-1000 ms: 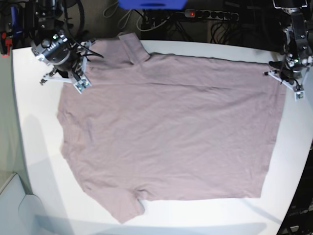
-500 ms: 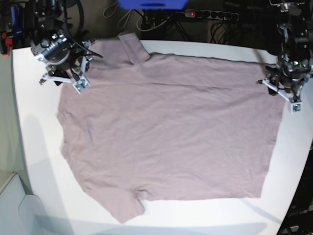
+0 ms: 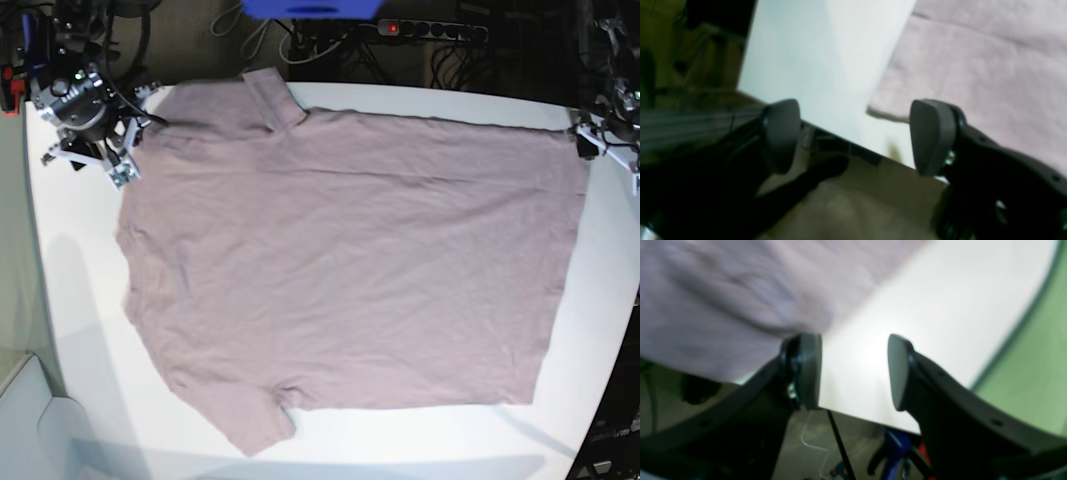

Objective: Layout the t-shirt on the table in an organized manner, then fold the t-shirt properly
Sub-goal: 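Grasp the shirt's collar-side corners with both grippers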

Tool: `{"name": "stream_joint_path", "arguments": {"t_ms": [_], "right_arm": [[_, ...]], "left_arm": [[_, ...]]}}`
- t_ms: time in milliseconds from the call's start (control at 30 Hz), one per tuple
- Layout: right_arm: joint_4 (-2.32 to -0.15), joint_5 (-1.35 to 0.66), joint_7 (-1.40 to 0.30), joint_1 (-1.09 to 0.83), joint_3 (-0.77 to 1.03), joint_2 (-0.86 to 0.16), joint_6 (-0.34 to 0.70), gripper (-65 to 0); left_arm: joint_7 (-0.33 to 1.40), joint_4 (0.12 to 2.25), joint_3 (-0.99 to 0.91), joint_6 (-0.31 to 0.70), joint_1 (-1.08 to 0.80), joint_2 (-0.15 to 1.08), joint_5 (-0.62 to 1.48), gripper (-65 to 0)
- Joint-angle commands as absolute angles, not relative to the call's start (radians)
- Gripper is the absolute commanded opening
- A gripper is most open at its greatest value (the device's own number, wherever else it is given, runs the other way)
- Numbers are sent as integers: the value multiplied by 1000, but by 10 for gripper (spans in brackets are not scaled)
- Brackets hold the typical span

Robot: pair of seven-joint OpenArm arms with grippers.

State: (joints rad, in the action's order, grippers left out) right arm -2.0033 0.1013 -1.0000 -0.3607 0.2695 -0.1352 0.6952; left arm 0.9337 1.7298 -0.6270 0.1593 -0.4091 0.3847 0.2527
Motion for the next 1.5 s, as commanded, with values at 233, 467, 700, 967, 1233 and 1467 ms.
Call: {"name": "stream_joint_path", "arguments": {"t_ms": [233, 467, 700, 967, 1233, 1467], "right_arm": [[-2017, 94, -983, -366, 271, -142, 698, -328], [-2017, 94, -983, -367, 271, -142, 698, -329], [-2017, 94, -983, -389, 271, -142, 698, -330], [-2020, 93, -983, -438, 272, -142, 698, -330], [-2017, 91, -983, -481, 266, -58, 698, -328], [-2017, 91, -986, -472, 266, 12, 698, -269]], "left_arm": [[918, 1531, -707, 278, -294, 383, 232, -151], [862, 1437, -708, 303, -289, 380, 232, -152], [828, 1409, -627, 303, -289, 377, 232, -325], [828, 1389, -618, 303, -289, 377, 240, -582], [829, 1409, -622, 303, -289, 375, 242, -649], [837, 1540, -624, 303, -298, 340, 242, -649]]}}
